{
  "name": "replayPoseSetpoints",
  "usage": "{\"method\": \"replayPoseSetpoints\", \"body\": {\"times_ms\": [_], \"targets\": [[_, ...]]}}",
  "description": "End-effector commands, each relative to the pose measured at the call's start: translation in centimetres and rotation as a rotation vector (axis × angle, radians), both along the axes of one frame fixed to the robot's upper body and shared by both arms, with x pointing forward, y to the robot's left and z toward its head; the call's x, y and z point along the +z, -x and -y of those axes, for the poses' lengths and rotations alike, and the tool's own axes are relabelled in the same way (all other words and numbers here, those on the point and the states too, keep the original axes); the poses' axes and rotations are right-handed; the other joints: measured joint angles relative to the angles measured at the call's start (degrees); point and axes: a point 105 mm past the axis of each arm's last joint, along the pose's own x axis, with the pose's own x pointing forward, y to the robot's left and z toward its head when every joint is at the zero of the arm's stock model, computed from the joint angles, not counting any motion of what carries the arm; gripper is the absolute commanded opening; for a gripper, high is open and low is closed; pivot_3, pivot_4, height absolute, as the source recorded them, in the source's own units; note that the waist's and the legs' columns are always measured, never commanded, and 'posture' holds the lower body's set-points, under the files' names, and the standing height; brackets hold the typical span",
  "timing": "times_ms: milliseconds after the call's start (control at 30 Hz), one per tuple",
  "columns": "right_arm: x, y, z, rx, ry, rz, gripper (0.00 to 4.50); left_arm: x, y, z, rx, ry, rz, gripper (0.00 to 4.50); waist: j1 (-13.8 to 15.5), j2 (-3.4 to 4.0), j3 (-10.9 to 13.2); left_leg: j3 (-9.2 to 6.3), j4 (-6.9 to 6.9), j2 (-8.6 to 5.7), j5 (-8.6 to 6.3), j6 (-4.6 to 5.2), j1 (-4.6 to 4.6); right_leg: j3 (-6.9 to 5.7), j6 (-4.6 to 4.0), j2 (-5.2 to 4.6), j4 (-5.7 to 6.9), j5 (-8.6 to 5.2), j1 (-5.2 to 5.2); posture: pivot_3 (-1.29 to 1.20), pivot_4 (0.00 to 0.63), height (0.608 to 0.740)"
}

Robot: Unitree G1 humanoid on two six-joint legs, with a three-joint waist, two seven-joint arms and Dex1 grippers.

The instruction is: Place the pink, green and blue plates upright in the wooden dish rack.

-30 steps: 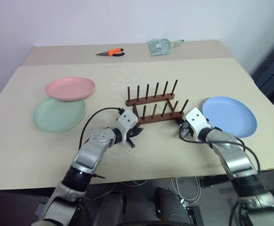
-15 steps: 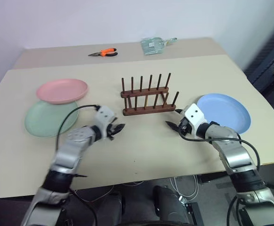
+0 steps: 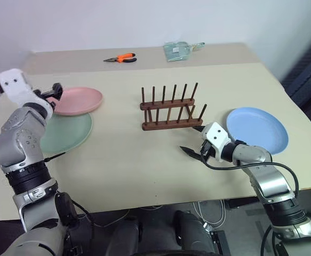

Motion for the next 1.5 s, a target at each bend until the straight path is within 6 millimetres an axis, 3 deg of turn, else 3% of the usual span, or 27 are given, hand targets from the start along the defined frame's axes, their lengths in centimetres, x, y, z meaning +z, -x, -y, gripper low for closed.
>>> {"method": "replayPoseSetpoints", "body": {"times_ms": [33,200,233,300,433,500,533,667,767,867,1000,1200,1300,1500], "targets": [[1.4,-0.4,0.0,0.008,0.002,0.065,4.50,-1.0,0.6,-1.3,0.061,0.134,-0.036,4.13,0.0,-0.07,0.0,-0.01,0.00,0.02,0.01,-0.02,0.00,0.00,0.03,0.03,0.00,-0.02,0.00,0.00,0.150,0.740],[2.2,-0.4,-0.5,0.007,-0.042,0.102,4.50,-3.9,-1.1,-0.5,0.005,0.289,-0.127,4.13,0.5,-0.20,0.0,-0.01,0.03,0.00,0.05,-0.10,-0.05,0.01,0.02,0.03,0.00,-0.01,0.00,0.00,0.150,0.740],[2.5,-0.3,-0.5,0.005,-0.056,0.113,4.50,-4.2,-1.4,-0.7,0.016,0.324,-0.132,3.89,0.5,-0.24,0.0,-0.03,0.04,-0.01,0.06,-0.12,-0.05,0.00,-0.01,0.03,0.00,0.01,0.02,0.00,0.150,0.740],[2.7,-0.3,0.0,-0.009,-0.044,0.131,4.50,-4.0,-2.1,-0.8,0.024,0.346,-0.120,3.30,0.4,-0.26,0.0,-0.04,0.04,-0.01,0.07,-0.13,-0.04,0.00,-0.01,0.03,0.00,0.01,0.02,0.00,0.150,0.740],[3.4,-0.3,1.0,-0.041,-0.053,0.146,4.50,-2.3,-3.1,0.1,-0.024,0.321,-0.070,1.23,0.2,-0.28,0.0,-0.04,0.02,0.00,0.03,-0.20,-0.06,0.01,-0.05,0.03,0.00,0.04,-0.04,0.00,0.150,0.740],[4.8,-0.3,1.1,-0.039,-0.061,0.184,4.50,-0.2,-3.9,1.8,-0.104,0.307,0.024,0.30,0.2,-0.28,0.0,-0.04,0.00,0.00,0.02,-0.21,-0.06,0.01,-0.06,0.04,0.00,0.04,-0.05,0.00,0.150,0.740],[5.9,-0.4,0.9,-0.035,-0.057,0.223,4.50,0.9,-4.1,2.8,-0.152,0.284,0.065,0.05,0.2,-0.28,0.0,-0.03,0.01,0.00,0.03,-0.22,-0.07,0.01,-0.06,0.04,0.01,0.04,-0.06,0.00,0.150,0.740],[9.3,-0.2,-0.8,0.042,-0.010,0.362,4.50,4.1,-4.4,7.2,-0.326,0.201,0.175,0.05,0.2,-0.32,0.1,-0.02,0.02,0.01,0.04,-0.26,-0.09,0.02,-0.06,0.04,0.00,0.04,-0.05,0.00,0.150,0.740],[12.1,-0.4,-3.0,0.131,0.098,0.511,4.50,6.7,-4.1,12.6,-0.511,0.120,0.242,0.05,0.1,-0.35,0.1,-0.01,0.02,0.01,0.04,-0.26,-0.10,0.02,-0.06,0.04,-0.01,0.04,-0.06,0.00,0.150,0.740],[12.5,-1.1,-4.7,0.216,0.264,0.590,4.50,8.4,-3.3,17.4,-0.653,0.081,0.273,0.05,0.2,-0.39,0.1,0.01,0.03,0.01,0.04,-0.26,-0.11,0.03,-0.06,0.03,-0.02,0.04,-0.07,0.00,0.150,0.740],[12.9,-2.3,-5.4,0.218,0.377,0.693,4.50,8.8,-2.7,20.3,-0.726,0.055,0.256,0.05,0.1,-0.42,0.1,0.01,0.02,0.01,0.04,-0.26,-0.09,0.04,-0.06,0.04,-0.05,0.04,-0.05,0.00,0.150,0.740],[12.0,-3.7,-5.0,0.201,0.524,0.783,4.50,8.6,-1.9,22.4,-0.789,0.102,0.233,0.05,0.1,-0.41,0.1,0.06,-0.01,0.04,0.05,-0.28,-0.10,0.09,-0.07,0.07,-0.03,0.05,-0.11,0.00,0.150,0.740],[11.3,-4.2,-4.5,0.174,0.561,0.809,3.74,8.1,-1.6,23.0,-0.808,0.138,0.208,0.00,0.2,-0.42,0.1,0.07,0.01,0.03,0.08,-0.32,-0.12,0.12,-0.07,0.07,-0.06,0.05,-0.11,0.00,0.150,0.740],[10.9,-4.2,-3.9,0.127,0.563,0.838,0.64,7.9,-1.3,23.5,-0.839,0.170,0.205,0.00,0.2,-0.43,0.1,0.07,0.01,0.03,0.09,-0.34,-0.11,0.13,-0.08,0.08,-0.05,0.05,-0.10,0.00,0.150,0.740]]}}
